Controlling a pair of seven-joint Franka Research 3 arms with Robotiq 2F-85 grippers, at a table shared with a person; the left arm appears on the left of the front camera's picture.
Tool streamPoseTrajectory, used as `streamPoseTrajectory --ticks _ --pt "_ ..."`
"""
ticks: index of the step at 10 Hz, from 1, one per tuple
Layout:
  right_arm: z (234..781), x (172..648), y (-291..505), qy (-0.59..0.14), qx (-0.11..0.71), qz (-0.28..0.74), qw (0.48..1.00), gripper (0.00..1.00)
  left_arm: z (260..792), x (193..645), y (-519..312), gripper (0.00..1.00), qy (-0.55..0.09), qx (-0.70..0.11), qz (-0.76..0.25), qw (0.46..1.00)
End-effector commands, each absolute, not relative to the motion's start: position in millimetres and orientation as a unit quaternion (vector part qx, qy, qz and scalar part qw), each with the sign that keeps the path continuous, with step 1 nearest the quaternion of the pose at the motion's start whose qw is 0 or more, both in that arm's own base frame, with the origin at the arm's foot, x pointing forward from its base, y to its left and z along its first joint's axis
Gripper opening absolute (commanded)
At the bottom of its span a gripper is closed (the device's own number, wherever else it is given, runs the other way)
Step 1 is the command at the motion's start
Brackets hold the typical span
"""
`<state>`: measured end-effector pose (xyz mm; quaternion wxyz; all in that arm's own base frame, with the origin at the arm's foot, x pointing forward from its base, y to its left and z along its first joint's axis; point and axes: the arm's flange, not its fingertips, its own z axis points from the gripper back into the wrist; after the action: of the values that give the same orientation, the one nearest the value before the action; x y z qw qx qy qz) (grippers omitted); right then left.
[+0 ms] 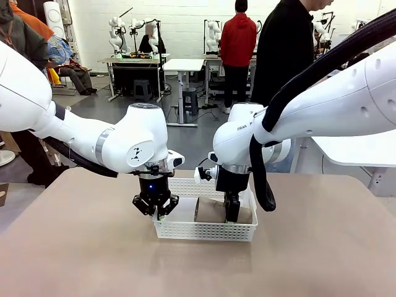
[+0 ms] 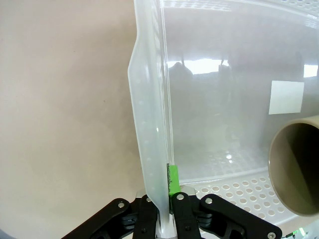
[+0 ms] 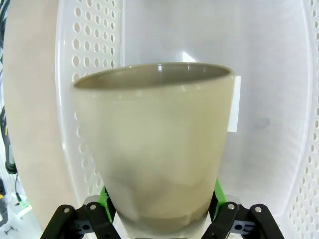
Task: Clean and organize the cups into the basket.
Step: Pick up the Organizing basket and move it to the center of the table, then pick up the Reusable plastic cup from the right side of the table and place it inside the Organizing basket.
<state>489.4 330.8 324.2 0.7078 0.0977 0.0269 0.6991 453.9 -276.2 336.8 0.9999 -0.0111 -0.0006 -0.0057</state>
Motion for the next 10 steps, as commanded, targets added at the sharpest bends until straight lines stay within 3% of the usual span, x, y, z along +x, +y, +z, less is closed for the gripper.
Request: streamPoseTrajectory --ticks 1,6,10 --pt "325 493 330 0.048 0.112 0.691 0.713 1.00 334 451 -272 0.00 -0.001 -0.013 -0.008 1.000" --pt "336 487 327 0.034 0.124 0.694 0.709 1.00 334 451 -272 0.00 -0.001 -0.013 -0.008 1.000" --pt "429 452 261 -0.107 0.170 0.700 0.686 1.00 334 451 -272 0.00 -0.001 -0.013 -0.008 1.000"
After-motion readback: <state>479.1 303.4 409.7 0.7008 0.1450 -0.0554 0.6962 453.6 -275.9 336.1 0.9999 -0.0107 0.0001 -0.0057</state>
